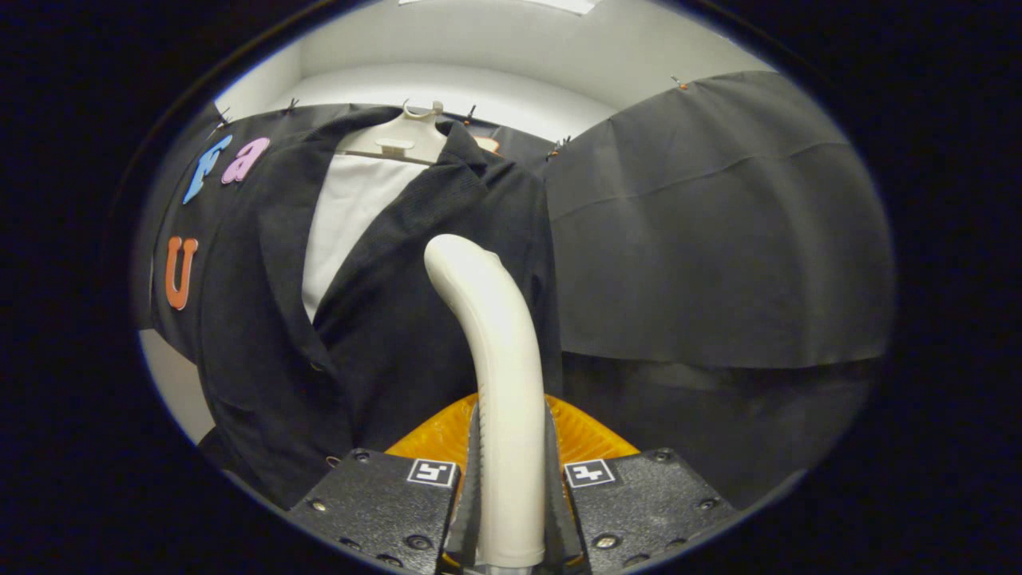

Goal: Iron the clothes twice with a garment steamer, once on the left side and once on the right side.

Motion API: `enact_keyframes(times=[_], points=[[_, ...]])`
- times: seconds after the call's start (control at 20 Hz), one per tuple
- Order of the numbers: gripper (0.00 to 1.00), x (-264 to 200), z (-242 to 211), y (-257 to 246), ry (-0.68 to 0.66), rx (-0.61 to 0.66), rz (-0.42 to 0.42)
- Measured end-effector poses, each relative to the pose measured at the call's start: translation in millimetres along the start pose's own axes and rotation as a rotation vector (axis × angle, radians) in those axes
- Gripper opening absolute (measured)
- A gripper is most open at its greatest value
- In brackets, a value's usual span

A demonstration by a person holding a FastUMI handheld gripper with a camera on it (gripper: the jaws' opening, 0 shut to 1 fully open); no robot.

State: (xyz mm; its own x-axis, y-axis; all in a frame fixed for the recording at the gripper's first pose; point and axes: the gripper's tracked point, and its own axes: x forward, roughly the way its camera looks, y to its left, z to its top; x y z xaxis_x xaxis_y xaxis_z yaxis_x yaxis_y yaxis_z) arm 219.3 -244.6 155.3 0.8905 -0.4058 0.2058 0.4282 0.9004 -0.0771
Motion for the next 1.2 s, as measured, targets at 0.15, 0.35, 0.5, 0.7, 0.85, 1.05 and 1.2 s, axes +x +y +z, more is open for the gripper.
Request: enact_keyframes(times=[0.15,0.35,0.5,0.7,0.85,1.05,1.2], points=[[0.36,-6.0,-14.3,3.1,0.018,-0.002,-0.01],[0.36,-11.9,-39.2,5.4,0.062,-0.011,-0.039],[0.36,-16.6,-57.8,7.3,0.098,-0.011,-0.061],[0.36,-21.6,-77.4,13.3,0.137,-0.017,-0.085],[0.36,-20.5,-88.9,17.2,0.163,-0.034,-0.102],[0.36,-24.9,-100.7,14.3,0.203,-0.066,-0.117],[0.36,-23.2,-100.8,14.1,0.216,-0.094,-0.119]])
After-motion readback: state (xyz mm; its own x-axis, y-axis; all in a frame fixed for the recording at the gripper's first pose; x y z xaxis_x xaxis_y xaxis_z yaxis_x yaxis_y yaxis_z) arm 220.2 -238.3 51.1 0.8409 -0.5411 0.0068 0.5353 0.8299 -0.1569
